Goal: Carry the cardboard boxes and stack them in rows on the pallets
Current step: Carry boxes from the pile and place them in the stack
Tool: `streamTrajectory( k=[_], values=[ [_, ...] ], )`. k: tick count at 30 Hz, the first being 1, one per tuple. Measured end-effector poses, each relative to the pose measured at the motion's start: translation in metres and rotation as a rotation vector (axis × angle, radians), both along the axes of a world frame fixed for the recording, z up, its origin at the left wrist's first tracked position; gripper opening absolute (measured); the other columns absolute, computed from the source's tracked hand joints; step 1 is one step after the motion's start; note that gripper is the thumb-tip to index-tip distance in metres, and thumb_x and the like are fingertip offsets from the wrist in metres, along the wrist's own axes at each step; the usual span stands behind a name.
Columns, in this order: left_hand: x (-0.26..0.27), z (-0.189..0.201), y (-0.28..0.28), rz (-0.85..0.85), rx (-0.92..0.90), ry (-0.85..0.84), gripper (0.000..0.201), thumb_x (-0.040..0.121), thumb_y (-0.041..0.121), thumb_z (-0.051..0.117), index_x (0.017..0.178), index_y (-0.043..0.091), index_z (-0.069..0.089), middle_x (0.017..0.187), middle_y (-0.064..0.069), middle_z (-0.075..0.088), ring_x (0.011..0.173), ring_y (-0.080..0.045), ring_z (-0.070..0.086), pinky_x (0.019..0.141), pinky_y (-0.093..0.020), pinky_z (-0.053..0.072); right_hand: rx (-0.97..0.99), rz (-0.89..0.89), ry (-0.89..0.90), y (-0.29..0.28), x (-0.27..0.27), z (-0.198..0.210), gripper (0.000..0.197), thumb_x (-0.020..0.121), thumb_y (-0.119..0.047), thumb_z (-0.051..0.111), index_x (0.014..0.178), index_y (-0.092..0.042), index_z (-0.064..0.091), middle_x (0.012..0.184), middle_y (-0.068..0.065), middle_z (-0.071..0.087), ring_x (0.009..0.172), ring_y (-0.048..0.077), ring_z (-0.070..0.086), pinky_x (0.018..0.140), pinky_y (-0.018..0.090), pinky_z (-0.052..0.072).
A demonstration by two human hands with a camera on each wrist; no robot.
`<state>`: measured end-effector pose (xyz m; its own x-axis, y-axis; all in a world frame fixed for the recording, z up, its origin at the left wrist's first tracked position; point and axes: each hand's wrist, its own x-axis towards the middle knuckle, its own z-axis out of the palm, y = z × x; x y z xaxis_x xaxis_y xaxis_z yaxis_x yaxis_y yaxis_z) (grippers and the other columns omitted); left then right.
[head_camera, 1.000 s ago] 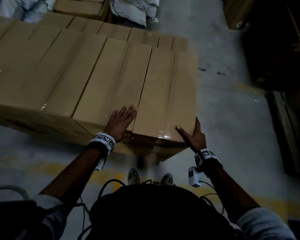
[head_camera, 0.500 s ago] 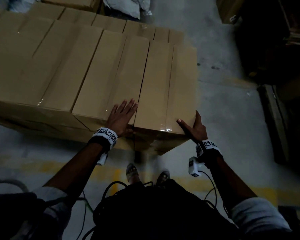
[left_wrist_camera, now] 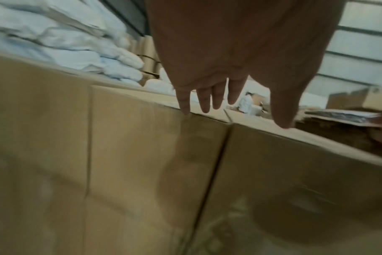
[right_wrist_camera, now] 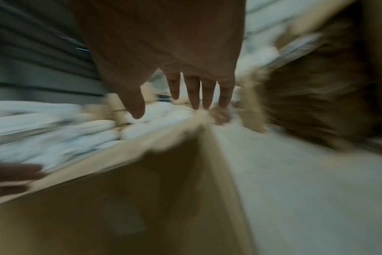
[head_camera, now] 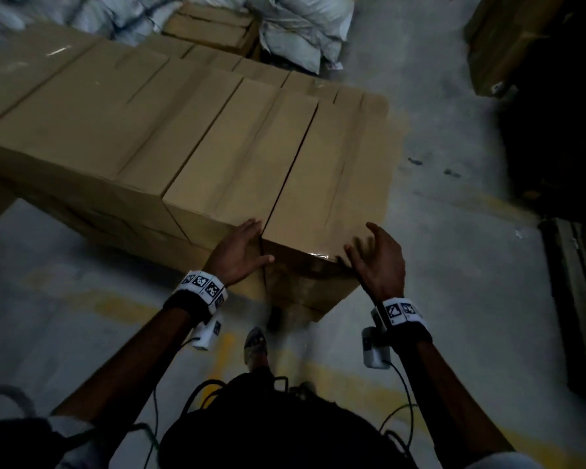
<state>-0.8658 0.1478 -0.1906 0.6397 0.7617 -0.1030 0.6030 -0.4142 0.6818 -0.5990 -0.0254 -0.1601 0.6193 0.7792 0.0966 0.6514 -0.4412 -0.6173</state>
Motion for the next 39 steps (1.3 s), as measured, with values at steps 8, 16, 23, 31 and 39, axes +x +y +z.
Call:
streamTrajectory(
  k=[8,16,23,31,39],
  values=[
    [-0.053,0.023,-0.102,0.16,-0.048,-0.137,0.075,0.086,0.038,0.082,0.151,0.021,0.049,0.155,-0.002,0.048,0.142,-0.014,0.044,0.117,-0.032,0.037,0.053,0.411,-0.052,0.009,-0.109,-0.004,0.054,0.092,-0.052,0.058,0.13,-0.015,0.067,0.142,0.013,0.06,0.133,0.033,0.052,0.111,0.048,0.041],
    [-0.152,0.03,-0.108,0.377,-0.074,-0.179,0.071,0.084,0.038,0.083,0.147,0.023,0.054,0.143,0.005,0.058,0.124,0.002,0.048,0.102,-0.011,0.04,0.046,0.67,0.037,0.036,-0.226,-0.002,0.042,0.089,-0.043,0.066,0.124,-0.02,0.07,0.139,0.011,0.061,0.126,0.031,0.056,0.104,0.045,0.045],
    [-0.278,0.023,-0.083,0.524,-0.08,-0.249,0.068,0.084,0.038,0.084,0.145,0.024,0.057,0.14,0.007,0.06,0.118,0.001,0.053,0.093,0.0,0.037,-0.004,0.81,-0.039,0.091,-0.343,-0.001,0.048,0.089,-0.047,0.061,0.123,-0.015,0.071,0.13,0.012,0.066,0.115,0.032,0.062,0.095,0.036,0.048],
    [-0.482,0.025,-0.032,0.737,-0.083,-0.258,0.066,0.085,0.046,0.08,0.144,0.027,0.057,0.134,0.004,0.065,0.121,-0.012,0.061,0.099,-0.031,0.051,0.009,0.982,0.013,0.173,-0.55,-0.011,0.047,0.094,-0.053,0.054,0.115,-0.015,0.071,0.111,0.008,0.072,0.099,0.028,0.066,0.082,0.028,0.043],
    [-0.631,0.02,0.022,0.933,-0.11,-0.304,0.064,0.085,0.046,0.08,0.142,0.032,0.056,0.124,0.006,0.068,0.114,-0.011,0.063,0.097,-0.04,0.055,-0.046,1.135,0.054,0.251,-0.686,-0.024,0.041,0.094,-0.053,0.06,0.125,-0.026,0.067,0.132,0.003,0.067,0.119,0.023,0.063,0.096,0.041,0.053]
  ],
)
